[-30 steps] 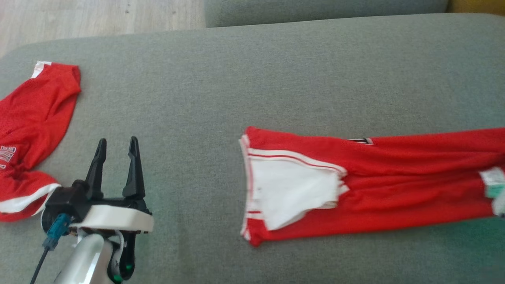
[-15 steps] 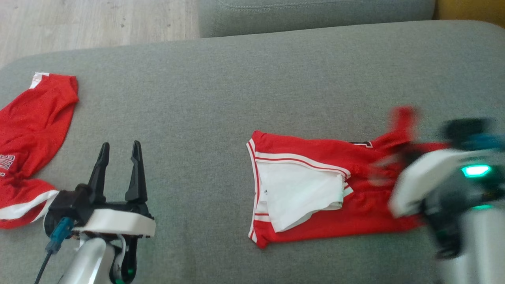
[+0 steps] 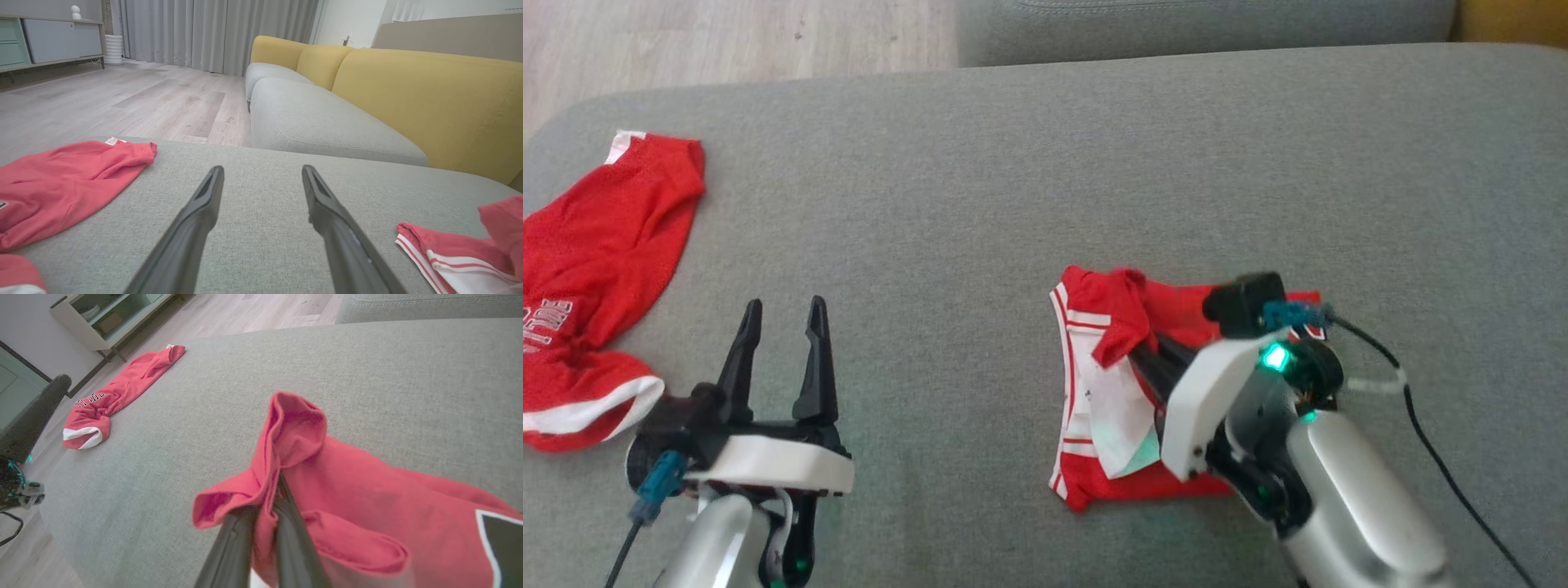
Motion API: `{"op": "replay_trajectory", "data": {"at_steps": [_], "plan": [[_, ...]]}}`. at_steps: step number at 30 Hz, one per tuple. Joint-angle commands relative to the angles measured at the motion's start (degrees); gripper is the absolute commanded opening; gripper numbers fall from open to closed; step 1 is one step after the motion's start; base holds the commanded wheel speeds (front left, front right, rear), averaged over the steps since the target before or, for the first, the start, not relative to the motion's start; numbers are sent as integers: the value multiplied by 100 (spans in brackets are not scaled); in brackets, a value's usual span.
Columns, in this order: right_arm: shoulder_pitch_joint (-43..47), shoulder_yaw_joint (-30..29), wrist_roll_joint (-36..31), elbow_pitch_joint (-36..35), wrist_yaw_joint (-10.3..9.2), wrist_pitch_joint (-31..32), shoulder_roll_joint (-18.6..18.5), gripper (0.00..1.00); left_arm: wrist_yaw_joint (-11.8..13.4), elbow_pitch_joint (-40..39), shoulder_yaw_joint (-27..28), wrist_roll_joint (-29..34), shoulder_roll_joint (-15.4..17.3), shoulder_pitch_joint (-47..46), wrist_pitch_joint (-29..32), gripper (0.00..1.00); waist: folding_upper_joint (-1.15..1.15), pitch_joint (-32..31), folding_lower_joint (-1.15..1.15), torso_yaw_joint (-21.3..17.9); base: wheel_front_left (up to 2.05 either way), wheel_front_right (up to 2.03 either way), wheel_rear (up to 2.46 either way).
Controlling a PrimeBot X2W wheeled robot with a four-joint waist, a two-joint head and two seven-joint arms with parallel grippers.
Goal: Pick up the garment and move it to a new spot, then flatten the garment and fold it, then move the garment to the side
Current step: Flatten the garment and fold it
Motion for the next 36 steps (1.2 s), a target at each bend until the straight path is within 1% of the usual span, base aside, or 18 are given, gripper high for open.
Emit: {"op": "replay_trajectory", "data": {"at_steps": [1,3,4,5,8,10,13,16,18,20,23,24,25,26,27,30,33,36], "plan": [[-406,169,108,100,39,-226,4,0,-5,-113,179,20,63,-241,-52,100,0,18,0,46,0,0,0],[-483,217,149,271,39,-279,4,0,-10,-95,168,17,55,-246,-51,100,0,18,0,63,0,0,0],[-540,278,174,439,39,-277,4,64,-16,-79,155,16,45,-250,-51,100,0,18,0,80,0,0,0],[-588,340,256,552,39,-307,4,100,-21,-65,143,14,37,-256,-51,100,0,16,0,95,0,0,0],[-626,530,697,717,39,-349,4,100,-30,-29,143,-5,35,-251,-52,100,0,0,0,104,0,0,0],[-586,597,1137,617,39,-403,5,100,-29,-11,159,-21,43,-234,-52,100,0,-28,0,95,0,0,0],[-440,587,1825,166,39,-472,5,100,-17,-6,198,-42,68,-190,-53,100,0,-88,0,57,0,0,0],[-235,153,1930,-438,39,-597,5,100,9,-29,251,-58,106,-121,-53,100,0,-156,0,-15,0,0,0],[-42,-404,1579,-795,39,-646,5,100,25,-64,277,-59,128,-77,-53,100,0,-192,0,-60,0,0,0],[168,-1058,964,-1091,39,-651,5,100,38,-108,299,-55,150,-36,-54,100,0,-216,0,-104,0,0,0],[450,-1765,-113,-1284,39,-578,-39,100,53,-173,319,-51,171,2,-54,100,0,-221,0,-149,0,0,0],[611,-1913,-641,-1198,39,-542,-119,100,54,-201,310,-42,181,0,-54,100,0,-206,0,-166,0,0,0],[664,-1911,-824,-1101,39,-548,-135,75,53,-207,303,-37,188,-5,-54,100,0,-199,0,-175,0,0,0],[696,-1846,-1000,-982,39,-573,-159,9,54,-210,297,-34,194,-14,-53,100,0,-193,0,-181,0,0,0],[717,-1745,-1163,-821,39,-579,-183,0,51,-209,287,-28,202,-23,-47,100,0,-187,0,-186,0,0,0],[644,-1282,-1572,-300,39,-680,-199,0,50,-204,265,-20,222,-58,-28,100,0,-160,0,-189,0,0,0],[508,-754,-1705,257,39,-773,-126,0,52,-195,241,-18,230,-82,-10,100,0,-143,0,-177,0,0,0],[414,-33,-1286,622,39,-770,-50,0,48,-179,203,-20,218,-95,4,100,0,-149,0,-125,0,0,0]]}}
